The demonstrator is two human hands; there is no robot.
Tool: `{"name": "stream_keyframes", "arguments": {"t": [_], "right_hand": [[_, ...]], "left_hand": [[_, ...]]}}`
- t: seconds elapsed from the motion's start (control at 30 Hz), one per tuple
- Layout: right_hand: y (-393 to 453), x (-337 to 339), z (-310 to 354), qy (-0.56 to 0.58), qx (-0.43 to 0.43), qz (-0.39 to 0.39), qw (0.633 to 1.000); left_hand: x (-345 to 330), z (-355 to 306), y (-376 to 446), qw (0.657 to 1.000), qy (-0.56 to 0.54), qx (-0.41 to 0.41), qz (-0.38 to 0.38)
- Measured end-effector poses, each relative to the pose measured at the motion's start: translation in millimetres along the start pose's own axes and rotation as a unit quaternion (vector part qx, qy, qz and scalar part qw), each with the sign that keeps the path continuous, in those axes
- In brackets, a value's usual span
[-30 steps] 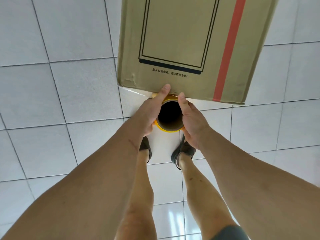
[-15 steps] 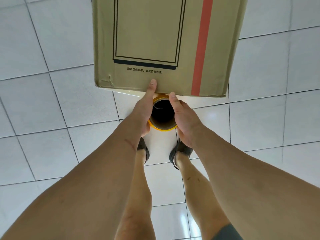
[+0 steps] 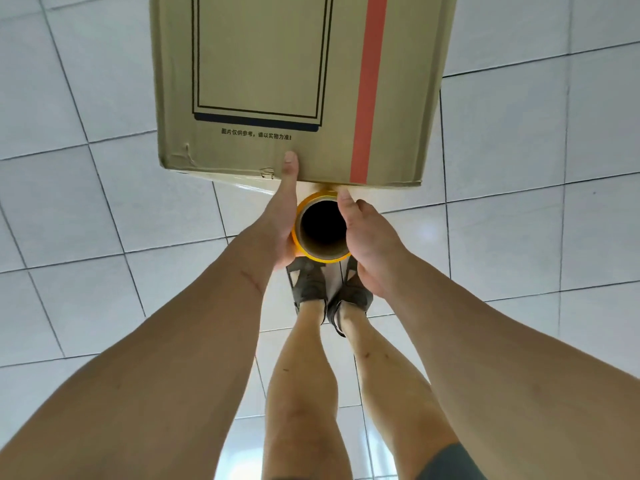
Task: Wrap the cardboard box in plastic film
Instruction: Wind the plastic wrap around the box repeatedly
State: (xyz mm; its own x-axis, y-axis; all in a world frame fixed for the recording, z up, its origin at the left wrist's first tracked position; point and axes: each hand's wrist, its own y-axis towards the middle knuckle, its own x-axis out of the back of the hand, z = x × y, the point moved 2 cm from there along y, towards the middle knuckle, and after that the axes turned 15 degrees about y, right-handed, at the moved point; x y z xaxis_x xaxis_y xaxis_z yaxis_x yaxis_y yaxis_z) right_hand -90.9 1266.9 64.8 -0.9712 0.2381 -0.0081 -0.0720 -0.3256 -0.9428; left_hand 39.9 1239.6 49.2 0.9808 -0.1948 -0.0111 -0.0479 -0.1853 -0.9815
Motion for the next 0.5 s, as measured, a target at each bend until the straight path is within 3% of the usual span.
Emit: {"name": "stream_keyframes", "arguments": {"t": [0.1,0.23,0.43,0.5], "right_hand": [[3.1,10.5,2.1,0.001,0.022,-0.018,1.000],[3.5,15.0,5.7,0.065,-0.005,0.000,0.998],[4.0,29.2,8.1,0.013,0.020,-0.017,1.000],[4.1,36.8,8.8,0.000,0.016,-0.038,0.999]], "left_hand": [[-11.3,3.3,-0.1,0.999,0.009,0.019,0.025],[-18.5,12.2,15.1,0.999,-0.003,-0.008,-0.043],[-33.8,15.8,7.1,0.998,-0.021,-0.006,0.051],[-40.7,15.9,6.3,0.999,0.004,-0.009,0.051]]}}
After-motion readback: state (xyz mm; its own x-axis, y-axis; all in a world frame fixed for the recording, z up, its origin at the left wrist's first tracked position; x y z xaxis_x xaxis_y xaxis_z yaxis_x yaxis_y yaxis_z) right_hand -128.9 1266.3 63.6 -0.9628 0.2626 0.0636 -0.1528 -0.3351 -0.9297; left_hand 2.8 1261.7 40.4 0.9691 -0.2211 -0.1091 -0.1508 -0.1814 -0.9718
